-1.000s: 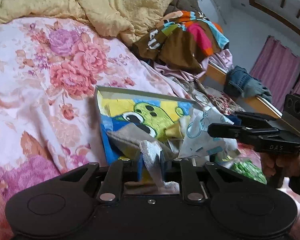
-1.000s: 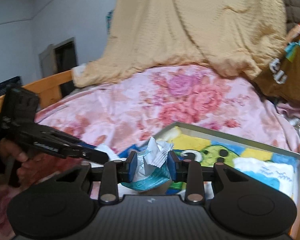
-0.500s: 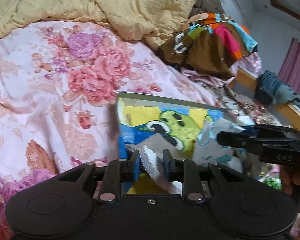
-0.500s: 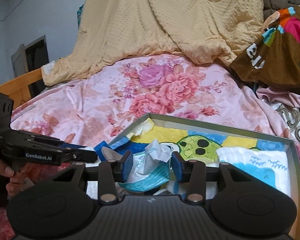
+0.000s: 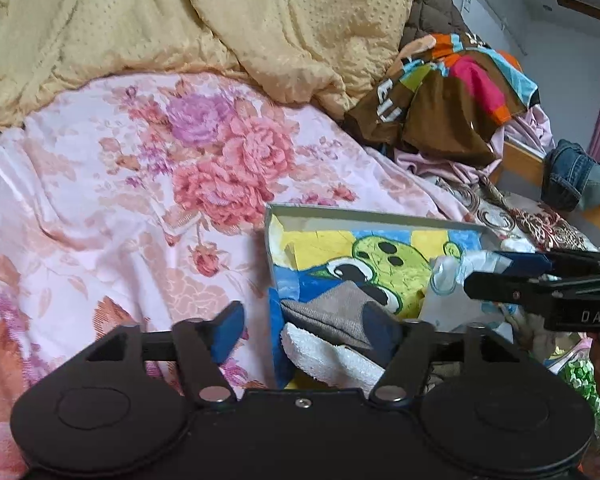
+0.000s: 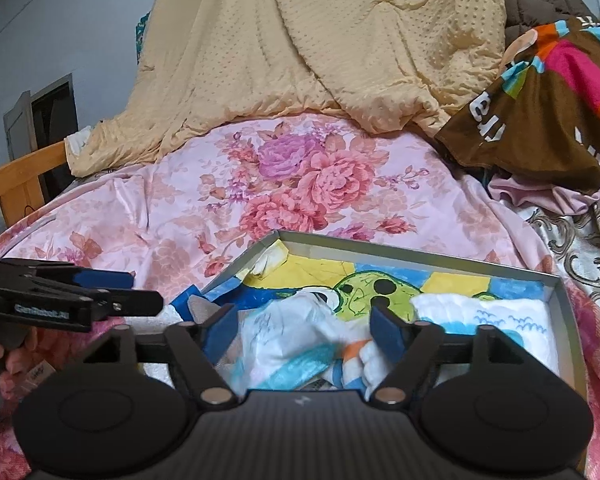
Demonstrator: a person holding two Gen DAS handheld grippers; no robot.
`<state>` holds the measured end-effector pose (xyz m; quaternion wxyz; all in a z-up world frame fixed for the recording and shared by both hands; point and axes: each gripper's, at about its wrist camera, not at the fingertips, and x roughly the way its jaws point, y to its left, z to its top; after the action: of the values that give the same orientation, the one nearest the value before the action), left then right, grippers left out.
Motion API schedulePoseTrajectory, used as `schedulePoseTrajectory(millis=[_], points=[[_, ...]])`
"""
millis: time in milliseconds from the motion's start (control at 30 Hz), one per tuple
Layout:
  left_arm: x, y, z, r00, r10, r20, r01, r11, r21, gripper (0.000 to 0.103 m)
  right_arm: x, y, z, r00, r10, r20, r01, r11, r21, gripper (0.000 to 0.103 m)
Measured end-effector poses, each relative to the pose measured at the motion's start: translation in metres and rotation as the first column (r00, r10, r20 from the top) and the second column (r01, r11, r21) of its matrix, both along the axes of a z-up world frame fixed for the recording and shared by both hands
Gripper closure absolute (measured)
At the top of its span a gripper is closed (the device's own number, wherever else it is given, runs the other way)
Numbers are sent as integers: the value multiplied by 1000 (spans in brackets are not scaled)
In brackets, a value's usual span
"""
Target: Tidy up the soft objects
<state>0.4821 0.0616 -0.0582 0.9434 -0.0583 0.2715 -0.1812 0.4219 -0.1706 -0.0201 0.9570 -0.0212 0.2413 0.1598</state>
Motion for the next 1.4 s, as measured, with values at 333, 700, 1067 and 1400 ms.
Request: schedulePoseTrajectory(millis=[333,700,1067,1400], points=[[-36,5,24,998,40,55,-39,999,-14,10,-30,-2,20,999,-28,39,28,1000,0,9],[-109,16,49,988,110,107,-105,993,-50,1,-104,-4,45,992,-84,96,83,996,13,0],[-209,20,55,973,189,129,-180,980,-83,1,-204,-4,48,978,-170,123,165,985,49,0],[-259,11,36,981,163,104,-154,984,-92,1,-261,5,37,963,-239,124,235,971,45,0]])
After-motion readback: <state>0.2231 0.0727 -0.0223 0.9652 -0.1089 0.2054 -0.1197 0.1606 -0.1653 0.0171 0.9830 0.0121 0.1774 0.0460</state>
